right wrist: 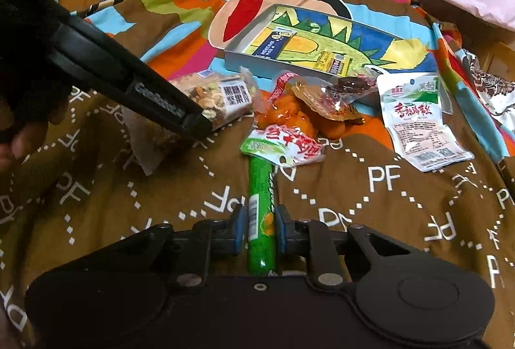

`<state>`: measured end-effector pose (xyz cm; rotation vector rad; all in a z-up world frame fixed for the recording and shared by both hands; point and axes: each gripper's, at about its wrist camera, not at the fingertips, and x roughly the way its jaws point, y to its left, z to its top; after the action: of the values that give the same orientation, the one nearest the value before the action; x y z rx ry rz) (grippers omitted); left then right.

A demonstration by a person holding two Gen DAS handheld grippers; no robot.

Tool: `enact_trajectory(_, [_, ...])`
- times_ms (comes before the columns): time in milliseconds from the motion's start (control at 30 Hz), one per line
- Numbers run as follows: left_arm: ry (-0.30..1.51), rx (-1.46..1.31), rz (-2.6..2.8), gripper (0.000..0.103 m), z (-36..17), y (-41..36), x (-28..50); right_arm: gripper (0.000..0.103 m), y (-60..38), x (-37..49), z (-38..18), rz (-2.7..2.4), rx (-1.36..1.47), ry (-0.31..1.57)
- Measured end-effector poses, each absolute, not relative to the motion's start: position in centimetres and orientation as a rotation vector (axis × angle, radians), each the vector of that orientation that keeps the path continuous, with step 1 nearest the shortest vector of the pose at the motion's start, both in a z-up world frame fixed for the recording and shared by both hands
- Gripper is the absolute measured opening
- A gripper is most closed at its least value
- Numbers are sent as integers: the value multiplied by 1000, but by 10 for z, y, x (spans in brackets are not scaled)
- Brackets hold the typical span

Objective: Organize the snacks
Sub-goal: 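Grasp the nut bar pack with the left tool while the right tool grasps the green sausage stick, then carry the nut bar pack with the left tool while the right tool carries the green stick into the tray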

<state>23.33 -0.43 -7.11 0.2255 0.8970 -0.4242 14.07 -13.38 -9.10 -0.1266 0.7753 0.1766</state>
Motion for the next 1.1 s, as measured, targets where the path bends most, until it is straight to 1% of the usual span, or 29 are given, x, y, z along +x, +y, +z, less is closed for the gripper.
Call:
enact_trajectory(100, [862, 272, -421, 51, -73, -13, 233, 29, -135, 149, -94, 170, -97, 761])
enact_trajectory(233, [817, 375, -416, 58, -81, -27, 236, 36, -137, 162, -100, 169, -47, 757])
enact_trajectory(333, [792, 402, -419, 59, -86, -32, 241, 37, -136, 164, -102, 174, -57, 747])
enact_trajectory(400, [790, 402, -414, 56, -87, -32, 244, 37, -135, 162, -103, 174, -72, 742])
enact_trajectory(467, [796, 387, -413, 48, -85, -30, 245, 37, -135, 162, -103, 171, -68, 742])
enact_trajectory(500, [798, 380, -414, 46, -85, -29, 244, 36, -135, 162, -104, 170, -62, 743])
enact_trajectory(567, [801, 380, -417, 45, -84, -28, 242, 35, -135, 161, -104, 170, -58, 747])
enact_trajectory(600, [802, 383, -416, 45, -83, -28, 241, 29, -134, 161, -103, 172, -65, 747])
enact_trajectory(633, [805, 385, -415, 45, -83, -28, 239, 20, -133, 160, -103, 172, -80, 747])
enact_trajectory(667, [807, 383, -413, 44, -82, -27, 237, 19, -132, 158, -103, 171, -101, 746])
enact_trajectory(900, [822, 293, -392, 44, -67, -12, 223, 19, -117, 135, -100, 170, -308, 714])
enact_trajectory(1100, [738, 201, -374, 45, -43, 2, 209, 19, -104, 104, -90, 171, -503, 597])
